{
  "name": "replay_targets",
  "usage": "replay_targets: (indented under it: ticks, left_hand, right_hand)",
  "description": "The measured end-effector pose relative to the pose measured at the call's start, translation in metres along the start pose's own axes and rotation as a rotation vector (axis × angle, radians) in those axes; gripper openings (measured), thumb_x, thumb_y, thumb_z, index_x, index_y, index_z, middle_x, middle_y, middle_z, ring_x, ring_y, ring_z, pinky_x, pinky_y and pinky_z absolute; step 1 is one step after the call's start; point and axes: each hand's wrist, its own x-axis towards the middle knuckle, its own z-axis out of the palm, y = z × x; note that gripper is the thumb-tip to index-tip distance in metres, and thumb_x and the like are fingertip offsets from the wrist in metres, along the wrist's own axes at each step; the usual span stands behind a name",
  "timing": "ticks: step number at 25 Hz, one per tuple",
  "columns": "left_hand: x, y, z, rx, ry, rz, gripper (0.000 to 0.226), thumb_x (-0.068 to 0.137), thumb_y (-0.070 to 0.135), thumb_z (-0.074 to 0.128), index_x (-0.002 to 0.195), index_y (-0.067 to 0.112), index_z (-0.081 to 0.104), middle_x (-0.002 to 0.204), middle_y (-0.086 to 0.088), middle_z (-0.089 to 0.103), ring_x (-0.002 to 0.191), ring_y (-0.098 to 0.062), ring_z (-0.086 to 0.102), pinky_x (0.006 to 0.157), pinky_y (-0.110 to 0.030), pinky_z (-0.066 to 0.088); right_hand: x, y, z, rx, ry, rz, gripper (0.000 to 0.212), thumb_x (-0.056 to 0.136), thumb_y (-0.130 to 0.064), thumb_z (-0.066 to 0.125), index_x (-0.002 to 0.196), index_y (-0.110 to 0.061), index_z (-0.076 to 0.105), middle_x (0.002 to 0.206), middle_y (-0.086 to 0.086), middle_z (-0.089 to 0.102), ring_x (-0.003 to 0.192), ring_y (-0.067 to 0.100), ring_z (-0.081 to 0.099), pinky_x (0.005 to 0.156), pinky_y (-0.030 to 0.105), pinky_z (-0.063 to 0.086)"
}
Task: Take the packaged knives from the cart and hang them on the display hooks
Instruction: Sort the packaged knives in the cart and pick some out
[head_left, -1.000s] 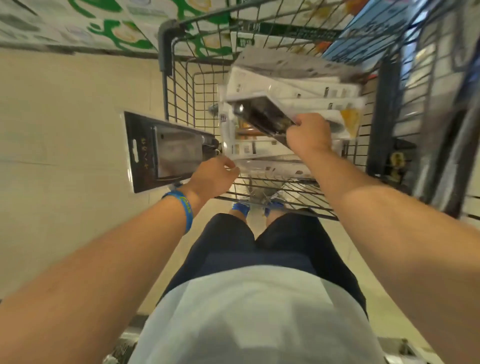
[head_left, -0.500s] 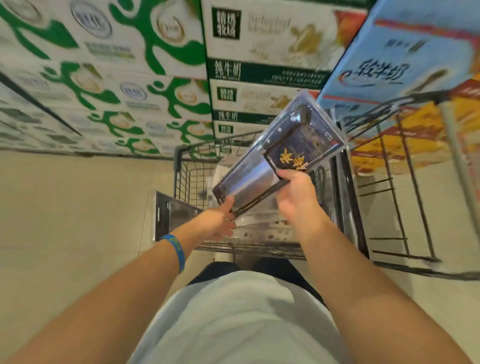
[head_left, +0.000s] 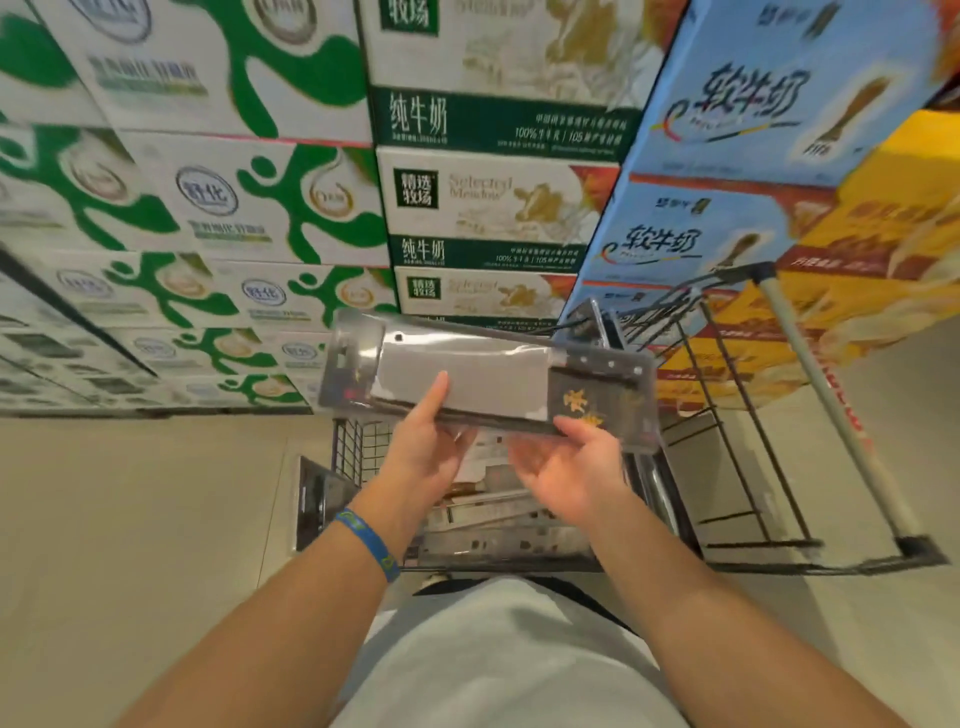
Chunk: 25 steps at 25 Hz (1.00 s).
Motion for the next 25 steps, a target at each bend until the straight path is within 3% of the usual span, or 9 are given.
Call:
replay_targets:
  ticks: [3,5,8,10,12,14,17,22,25]
  left_hand:
    - [0.003,0.024,0.027,0.089,0.011,0.143,0.042,0.092,0.033,0.068,0.126,0.011,0.060,0.114,-0.008,0.074,0.101,-0.021,0.070,0.080,-0.033,0.059]
    - [0.002,0.041,0.044,0.186,0.000,0.268,0.045,0.089,0.046,0.069,0.118,0.012,0.063,0.108,-0.003,0.076,0.101,-0.020,0.071,0.084,-0.035,0.056]
    - [-0.013,0.058,0.068,0.447,0.096,0.416,0.061,0.070,0.073,0.068,0.092,0.017,0.061,0.081,0.016,0.073,0.076,-0.002,0.070,0.065,-0.021,0.054]
    - [-0.021,0.059,0.078,0.686,0.103,0.520,0.051,0.071,0.075,0.064,0.066,0.026,0.053,0.052,0.017,0.054,0.046,0.001,0.053,0.045,-0.015,0.041]
    - [-0.026,0.058,0.081,0.845,0.007,0.552,0.047,0.081,0.064,0.065,0.058,0.024,0.054,0.044,0.015,0.046,0.040,-0.001,0.044,0.040,-0.014,0.034]
    - [-0.032,0.063,0.080,0.902,-0.104,0.555,0.035,0.089,0.048,0.066,0.070,0.018,0.066,0.056,0.014,0.064,0.052,0.001,0.060,0.050,-0.012,0.044]
    - [-0.039,0.087,0.074,0.844,-0.206,0.603,0.018,0.091,0.029,0.070,0.104,0.016,0.072,0.095,0.005,0.077,0.090,-0.009,0.072,0.073,-0.019,0.056]
    - [-0.047,0.133,0.047,1.386,-0.296,0.601,0.030,0.084,0.052,0.070,0.106,0.032,0.074,0.084,0.014,0.076,0.080,-0.003,0.071,0.070,-0.014,0.054]
    - [-0.042,0.122,0.017,1.960,-0.175,0.525,0.023,0.084,0.049,0.069,0.089,0.027,0.072,0.067,0.012,0.064,0.069,-0.012,0.064,0.052,-0.022,0.041]
  right_hand:
    - [-0.021,-0.001,-0.006,-1.001,0.040,-0.024,0.029,0.096,-0.040,0.058,0.108,-0.017,0.072,0.101,-0.001,0.079,0.104,0.022,0.070,0.089,0.038,0.049]
    - [-0.028,-0.015,-0.002,-1.273,0.163,-0.449,0.008,0.090,-0.034,0.069,0.097,-0.030,0.068,0.098,-0.014,0.073,0.101,0.013,0.069,0.079,0.022,0.049]
    - [-0.035,-0.045,0.016,-1.336,0.241,-1.060,0.062,0.080,-0.050,0.080,0.133,-0.035,0.052,0.131,-0.014,0.058,0.123,0.008,0.053,0.094,0.016,0.043]
    - [-0.028,-0.052,0.029,-1.308,0.073,-0.938,0.087,0.075,-0.059,0.081,0.148,-0.032,0.040,0.148,-0.007,0.051,0.134,0.012,0.047,0.114,0.039,0.038]
    - [-0.016,-0.048,0.033,-1.145,-0.105,-0.727,0.064,0.080,-0.046,0.083,0.135,-0.030,0.054,0.128,-0.008,0.068,0.118,0.011,0.063,0.108,0.048,0.050]
    - [-0.003,-0.042,0.028,-1.090,-0.159,-0.697,0.040,0.085,-0.036,0.081,0.121,-0.035,0.062,0.113,-0.014,0.075,0.105,0.006,0.069,0.100,0.045,0.056]
    - [0.018,-0.034,0.014,-1.226,-0.142,-0.629,0.045,0.086,-0.043,0.079,0.125,-0.031,0.061,0.115,-0.015,0.072,0.108,0.008,0.067,0.102,0.039,0.053]
    - [0.049,0.003,-0.002,-1.491,-0.176,-0.474,0.036,0.087,-0.055,0.073,0.115,-0.037,0.059,0.107,-0.024,0.065,0.110,0.010,0.064,0.095,0.032,0.052]
    - [0.061,0.034,0.001,-1.548,-0.243,-0.392,0.076,0.074,-0.087,0.057,0.123,-0.030,0.061,0.113,-0.010,0.069,0.101,0.013,0.066,0.084,0.038,0.058]
